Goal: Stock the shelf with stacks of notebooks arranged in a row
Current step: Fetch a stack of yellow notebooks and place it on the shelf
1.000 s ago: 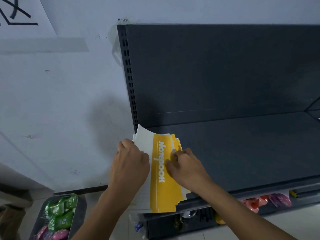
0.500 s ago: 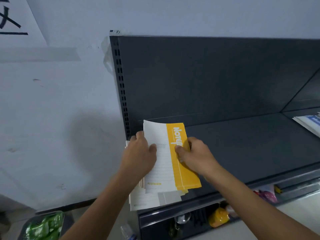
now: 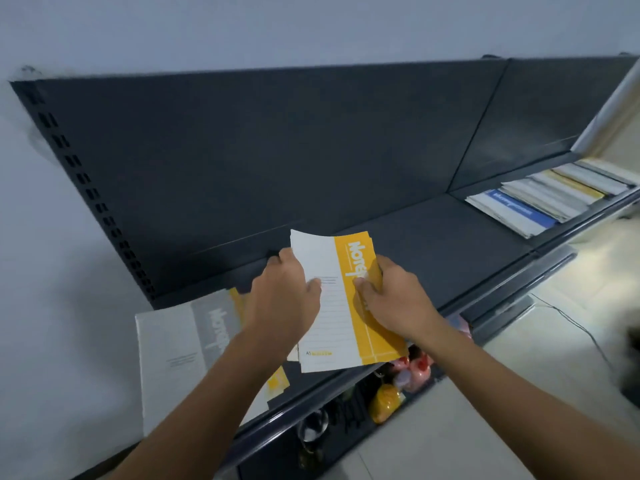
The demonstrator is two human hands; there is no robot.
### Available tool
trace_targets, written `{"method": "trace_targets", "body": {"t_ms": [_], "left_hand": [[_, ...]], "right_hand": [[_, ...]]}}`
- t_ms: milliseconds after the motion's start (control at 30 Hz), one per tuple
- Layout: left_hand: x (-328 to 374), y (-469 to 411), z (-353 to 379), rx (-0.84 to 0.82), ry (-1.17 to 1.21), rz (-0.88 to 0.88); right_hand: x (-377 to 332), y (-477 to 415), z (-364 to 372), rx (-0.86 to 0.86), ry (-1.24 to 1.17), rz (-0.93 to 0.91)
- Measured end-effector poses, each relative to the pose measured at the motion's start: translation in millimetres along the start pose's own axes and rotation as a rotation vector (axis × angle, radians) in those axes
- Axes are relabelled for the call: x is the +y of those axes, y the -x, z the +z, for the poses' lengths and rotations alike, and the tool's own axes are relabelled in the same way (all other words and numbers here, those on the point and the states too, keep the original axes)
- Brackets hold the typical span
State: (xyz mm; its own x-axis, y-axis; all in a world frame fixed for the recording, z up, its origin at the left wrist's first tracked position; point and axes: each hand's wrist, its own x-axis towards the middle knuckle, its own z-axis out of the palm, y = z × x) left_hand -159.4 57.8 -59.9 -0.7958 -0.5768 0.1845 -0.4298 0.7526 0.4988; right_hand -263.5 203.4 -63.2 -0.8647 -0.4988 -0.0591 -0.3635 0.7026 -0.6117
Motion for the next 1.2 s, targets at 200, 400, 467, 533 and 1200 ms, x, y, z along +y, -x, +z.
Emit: {"method": "trace_targets", "body": {"t_ms": [200,400,467,533,1200], "left_hand": [[85,-16,50,-0.057,-0.026,0.054],[180,-29,112,-0.132,-0.064,0.081],[209,-30,132,-0.157,-0.061,0.072],[235,-30,149,-0.174,-0.053,0.070],[412,-111,273,-0.304,0.027,0.227]], "right_hand": [[70,-10,-59,0.054,0.061,0.025],[159,-19,-122,0.098,0.037,0.069],[189,-20,-141,0.105,0.035,0.091],[214,-20,-158,0.106,0.028,0.121],[365,-83,-283,0.179,-0.006,0.363]]}}
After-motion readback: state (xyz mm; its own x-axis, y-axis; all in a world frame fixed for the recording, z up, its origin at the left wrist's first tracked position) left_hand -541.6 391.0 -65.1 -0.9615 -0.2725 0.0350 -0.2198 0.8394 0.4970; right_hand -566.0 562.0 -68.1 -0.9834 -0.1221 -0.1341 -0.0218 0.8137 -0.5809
